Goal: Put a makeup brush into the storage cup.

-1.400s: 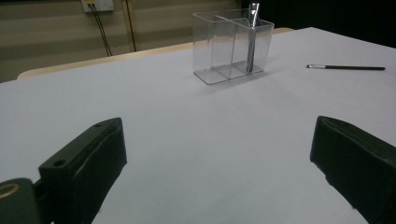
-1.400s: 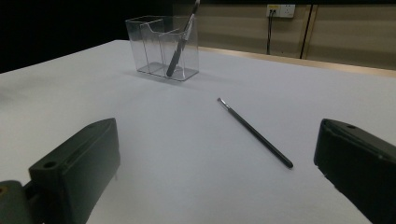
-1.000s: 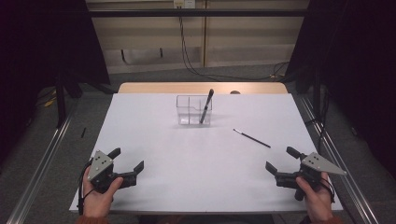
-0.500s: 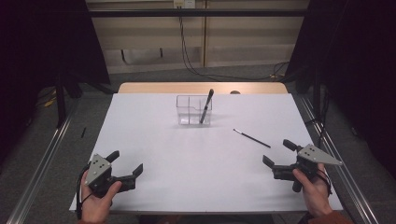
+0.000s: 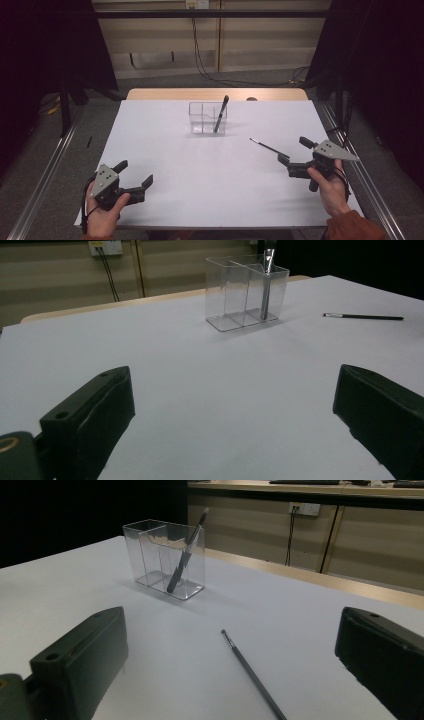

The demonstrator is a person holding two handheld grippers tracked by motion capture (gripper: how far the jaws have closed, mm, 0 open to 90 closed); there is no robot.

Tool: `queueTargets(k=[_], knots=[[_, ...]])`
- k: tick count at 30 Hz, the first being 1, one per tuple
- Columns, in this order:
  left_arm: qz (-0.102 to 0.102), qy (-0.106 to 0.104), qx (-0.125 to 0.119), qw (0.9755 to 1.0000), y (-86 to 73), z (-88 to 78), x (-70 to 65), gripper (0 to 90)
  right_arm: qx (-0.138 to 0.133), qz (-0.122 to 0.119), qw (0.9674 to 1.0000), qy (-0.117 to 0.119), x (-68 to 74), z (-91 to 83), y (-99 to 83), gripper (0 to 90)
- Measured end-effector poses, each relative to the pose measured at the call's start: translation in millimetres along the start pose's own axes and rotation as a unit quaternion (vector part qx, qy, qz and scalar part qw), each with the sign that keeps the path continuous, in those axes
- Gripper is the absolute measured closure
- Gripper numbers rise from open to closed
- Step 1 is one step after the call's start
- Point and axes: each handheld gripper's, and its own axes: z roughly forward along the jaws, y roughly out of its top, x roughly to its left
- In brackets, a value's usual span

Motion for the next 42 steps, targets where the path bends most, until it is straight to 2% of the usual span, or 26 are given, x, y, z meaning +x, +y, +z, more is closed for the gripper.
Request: queueTargets(k=[2, 5, 9, 14, 19, 22, 26, 28, 33, 39, 42], knots=[[0.0, -0.002, 0.0, 1.0, 0.1, -0.1, 0.3, 3.0, 0.0, 0.0, 1.0, 0.006, -1.2, 3.6, 2.4, 0.3], [0.004, -0.006, 0.002, 1.0, 0.3, 0.5, 0.4, 3.0, 0.007, 0.014, 0.9998, 0.016, -2.7, 9.8, 4.6, 0.2], [0.003, -0.006, 0.001, 1.0, 0.3, 0.3, 1.2, 3.0, 0.006, 0.019, 0.9997, 0.014, -5.2, 17.4, 8.5, 0.8], [0.006, -0.009, 0.002, 0.9999, 0.9, 1.0, 1.3, 3.0, 0.01, 0.009, 0.9998, 0.016, -7.0, 24.5, 14.4, 0.7], [0.004, -0.007, -0.002, 1.0, 1.2, 0.6, 1.3, 3.0, 0.021, 0.014, 0.9994, 0.025, -10.4, 32.1, 22.8, 0.6], [0.001, -0.007, -0.003, 1.0, 1.1, 0.6, 1.3, 3.0, 0.03, 0.002, 0.9993, 0.023, -10.9, 36.9, 26.2, 0.6], [0.001, -0.008, -0.002, 1.0, 1.2, 0.5, 1.9, 3.0, 0.023, 0.003, 0.9995, 0.022, -11.8, 43.6, 31.0, 1.1], [0.002, -0.008, -0.002, 1.0, 1.0, 0.8, 2.5, 3.0, 0.033, -0.003, 0.9991, 0.025, -13.4, 47.7, 34.1, 1.7], [0.002, -0.008, -0.003, 1.0, 1.2, 1.0, 3.2, 3.0, 0.034, -0.009, 0.9989, 0.031, -17.8, 58.6, 45.2, 2.4], [0.002, -0.009, -0.003, 1.0, 1.4, 1.5, 2.9, 3.0, 0.057, -0.012, 0.9976, 0.037, -20.1, 75.1, 51.1, 2.7], [0.003, -0.011, -0.002, 0.9999, 1.5, 2.4, 3.0, 3.1, 0.072, -0.023, 0.9963, 0.04, -21.5, 82.5, 55.3, 3.0]])
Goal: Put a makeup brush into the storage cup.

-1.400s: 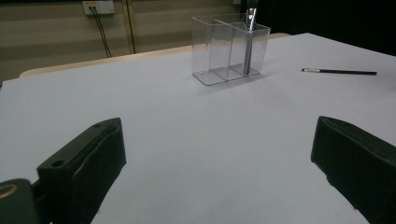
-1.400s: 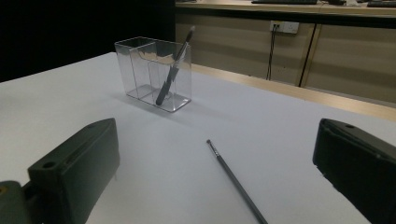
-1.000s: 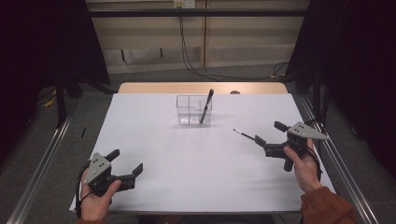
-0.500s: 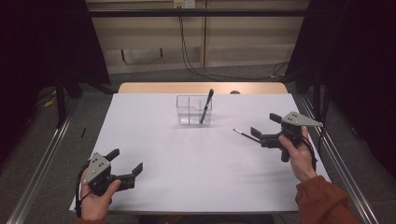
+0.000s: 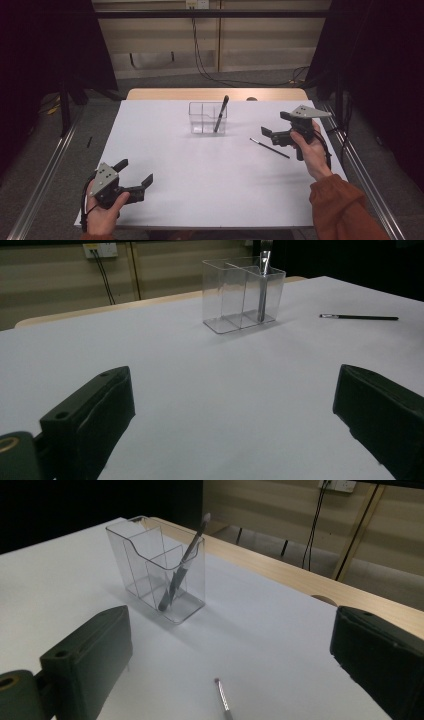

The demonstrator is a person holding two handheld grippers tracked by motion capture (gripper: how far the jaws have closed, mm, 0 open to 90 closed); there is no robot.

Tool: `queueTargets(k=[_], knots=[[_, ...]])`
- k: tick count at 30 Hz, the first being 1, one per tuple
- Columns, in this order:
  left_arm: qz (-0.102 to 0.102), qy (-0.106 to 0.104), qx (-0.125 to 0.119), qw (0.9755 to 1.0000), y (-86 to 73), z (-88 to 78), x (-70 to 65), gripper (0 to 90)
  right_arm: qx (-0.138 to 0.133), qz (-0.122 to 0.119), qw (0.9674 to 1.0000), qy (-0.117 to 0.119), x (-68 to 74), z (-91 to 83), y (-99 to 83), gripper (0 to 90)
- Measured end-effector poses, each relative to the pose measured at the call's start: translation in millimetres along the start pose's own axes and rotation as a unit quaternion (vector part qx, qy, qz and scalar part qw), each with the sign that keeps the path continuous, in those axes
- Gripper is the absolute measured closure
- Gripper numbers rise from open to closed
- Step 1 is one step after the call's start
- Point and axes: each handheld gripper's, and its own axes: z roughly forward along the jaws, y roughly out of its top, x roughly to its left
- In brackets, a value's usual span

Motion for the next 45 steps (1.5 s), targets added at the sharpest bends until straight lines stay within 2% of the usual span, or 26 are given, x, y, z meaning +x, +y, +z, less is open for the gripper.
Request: queueTargets(k=[2, 9, 10, 12, 13, 15, 16, 22, 28, 33, 40, 43, 44, 45], knots=[[0.001, -0.001, 0.0, 1.0, 0.1, 0.3, -0.1, 3.1, 0.009, -0.006, 0.9999, 0.003, -1.9, 3.6, 3.2, 7.3], [0.0, 0.0, -0.003, 1.0, 0.0, -1.0, -0.1, 3.0, 0.038, -0.007, 0.9992, 0.01, -7.0, 15.4, 5.9, 5.5], [-0.002, 0.0, -0.004, 1.0, -0.2, -0.7, -0.4, 3.0, 0.041, -0.007, 0.9991, 0.011, -7.4, 16.4, 5.5, 5.2], [-0.021, -0.007, -0.005, 0.9997, -1.0, 0.2, 0.8, 3.0, 0.051, 0.003, 0.9986, 0.014, -8.9, 18.8, 4.5, 3.5], [-0.021, -0.007, -0.003, 0.9998, -1.1, 0.5, 1.7, 3.0, 0.055, 0.004, 0.9984, 0.016, -9.6, 19.4, 4.3, 3.3], [-0.007, 0.001, -0.001, 1.0, -0.8, 0.0, 1.2, 3.1, 0.064, 0.006, 0.9977, 0.018, -10.3, 19.9, 4.2, 2.4], [-0.011, -0.002, -0.003, 0.9999, -0.8, 0.1, 1.0, 3.0, 0.067, 0.01, 0.9976, 0.018, -10.6, 20.3, 4.0, 2.3], [0.003, -0.003, 0.001, 1.0, -0.1, 0.4, -0.6, 3.0, 0.107, 0.015, 0.994, 0.016, -17.1, 22.6, 4.8, 1.2], [0.009, -0.004, 0.002, 0.9999, 0.3, 0.8, -2.3, 3.0, 0.158, 0.006, 0.9869, 0.033, -20.0, 28.6, 6.4, 1.7], [0.011, -0.005, 0.002, 0.9999, 0.4, 0.8, -2.6, 3.0, 0.194, -0.003, 0.9803, 0.035, -20.0, 35.5, 6.8, 2.1], [0.019, -0.006, 0.004, 0.9998, 0.9, 1.0, -3.8, 3.0, 0.249, -0.013, 0.9673, 0.045, -20.0, 43.4, 8.0, 3.0], [0.018, -0.012, 0.002, 0.9998, 0.9, 1.3, -4.4, 3.0, 0.27, -0.018, 0.9614, 0.048, -20.1, 46.3, 9.3, 3.4], [0.024, -0.013, 0.004, 0.9996, 1.2, 1.1, -4.6, 3.0, 0.277, -0.02, 0.9595, 0.049, -20.7, 47.1, 9.6, 3.1], [0.026, -0.015, 0.003, 0.9995, 1.4, 1.2, -5.1, 3.0, 0.278, -0.023, 0.959, 0.049, -21.2, 47.9, 9.5, 2.6]])
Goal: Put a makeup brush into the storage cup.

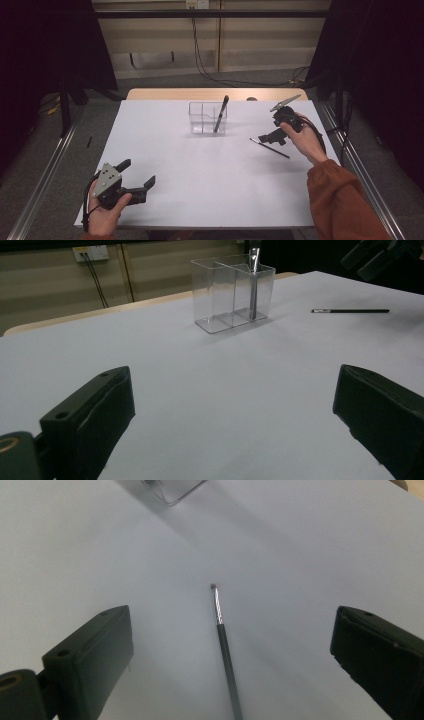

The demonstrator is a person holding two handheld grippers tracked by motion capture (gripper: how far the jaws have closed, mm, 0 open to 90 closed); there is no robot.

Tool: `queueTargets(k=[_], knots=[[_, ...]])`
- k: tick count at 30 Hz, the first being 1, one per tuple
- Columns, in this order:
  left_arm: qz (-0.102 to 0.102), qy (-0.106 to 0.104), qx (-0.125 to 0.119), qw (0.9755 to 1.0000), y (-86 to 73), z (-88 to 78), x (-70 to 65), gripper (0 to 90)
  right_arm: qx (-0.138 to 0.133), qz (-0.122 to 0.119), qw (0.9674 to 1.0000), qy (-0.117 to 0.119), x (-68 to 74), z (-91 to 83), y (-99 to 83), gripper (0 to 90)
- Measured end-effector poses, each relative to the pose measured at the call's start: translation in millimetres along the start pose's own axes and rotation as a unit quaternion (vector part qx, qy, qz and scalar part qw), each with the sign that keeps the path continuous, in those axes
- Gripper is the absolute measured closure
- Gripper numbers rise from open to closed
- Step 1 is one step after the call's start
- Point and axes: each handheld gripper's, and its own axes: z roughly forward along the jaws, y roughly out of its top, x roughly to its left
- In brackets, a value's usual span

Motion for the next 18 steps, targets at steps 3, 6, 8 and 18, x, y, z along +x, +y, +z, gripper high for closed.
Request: queueTargets(k=[3, 6, 8, 18], knots=[[0.0, -0.001, 0.001, 1.0, 0.0, 0.4, -0.4, 3.0, 0.024, -0.002, 0.9997, 0.002, -2.2, 3.0, 1.4, 3.5], [-0.001, -0.002, 0.0, 1.0, 0.0, 0.6, -0.2, 3.0, 0.047, -0.007, 0.9989, 0.004, -2.3, 5.8, 3.0, 2.9], [-0.002, -0.001, 0.001, 1.0, -0.1, 0.8, -0.3, 3.0, 0.06, -0.013, 0.9981, 0.008, -2.6, 8.1, 3.8, 3.6], [0.001, 0.0, 0.003, 1.0, -0.3, 1.4, 0.0, 3.0, 0.105, -0.033, 0.9937, 0.02, -5.6, 18.8, 12.1, 6.2]])
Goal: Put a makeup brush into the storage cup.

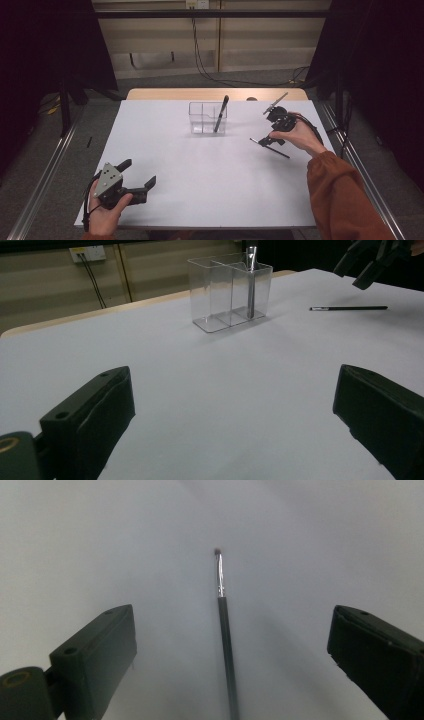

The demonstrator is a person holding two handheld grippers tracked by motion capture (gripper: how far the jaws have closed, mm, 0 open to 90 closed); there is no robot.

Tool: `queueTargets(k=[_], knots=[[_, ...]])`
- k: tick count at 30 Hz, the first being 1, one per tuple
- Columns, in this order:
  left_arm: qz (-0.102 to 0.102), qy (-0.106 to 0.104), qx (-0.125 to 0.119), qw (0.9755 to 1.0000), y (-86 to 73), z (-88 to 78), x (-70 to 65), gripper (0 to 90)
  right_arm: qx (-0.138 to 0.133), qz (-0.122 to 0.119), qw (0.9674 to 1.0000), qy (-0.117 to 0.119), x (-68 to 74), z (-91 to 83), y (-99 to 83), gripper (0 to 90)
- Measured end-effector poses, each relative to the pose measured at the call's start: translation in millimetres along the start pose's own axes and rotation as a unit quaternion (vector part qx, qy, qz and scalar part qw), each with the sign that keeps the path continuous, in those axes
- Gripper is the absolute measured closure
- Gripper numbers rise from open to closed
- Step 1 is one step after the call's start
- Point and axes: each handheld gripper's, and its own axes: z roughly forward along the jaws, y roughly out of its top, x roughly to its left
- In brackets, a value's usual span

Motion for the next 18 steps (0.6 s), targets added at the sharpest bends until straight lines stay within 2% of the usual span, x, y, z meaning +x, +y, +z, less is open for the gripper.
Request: queueTargets(k=[7, 10, 12, 14, 15, 18], knots=[[0.001, -0.001, 0.003, 1.0, -0.5, 1.9, 0.3, 3.0, 0.032, -0.002, 0.9994, -0.008, -3.3, 8.0, 10.7, 7.3], [0.003, -0.002, 0.002, 1.0, -0.4, 1.3, 0.4, 3.0, 0.055, -0.008, 0.9984, -0.011, -5.3, 13.8, 14.0, 9.5], [0.002, -0.001, 0.003, 1.0, -0.7, 1.3, 1.0, 3.0, 0.075, -0.009, 0.9971, -0.009, -5.8, 17.8, 14.9, 13.3], [0.002, 0.0, 0.003, 1.0, -0.7, 1.2, 1.4, 3.0, 0.093, -0.02, 0.9955, -0.009, -5.8, 20.9, 16.0, 19.6], [0.003, 0.001, 0.002, 1.0, -0.5, 1.0, 1.4, 3.0, 0.099, -0.024, 0.9948, -0.004, -5.4, 22.7, 16.8, 24.7], [0.002, 0.0, 0.002, 1.0, -0.5, 0.9, 1.4, 3.0, 0.114, -0.034, 0.9929, -0.001, -4.7, 26.7, 18.7, 31.7]])
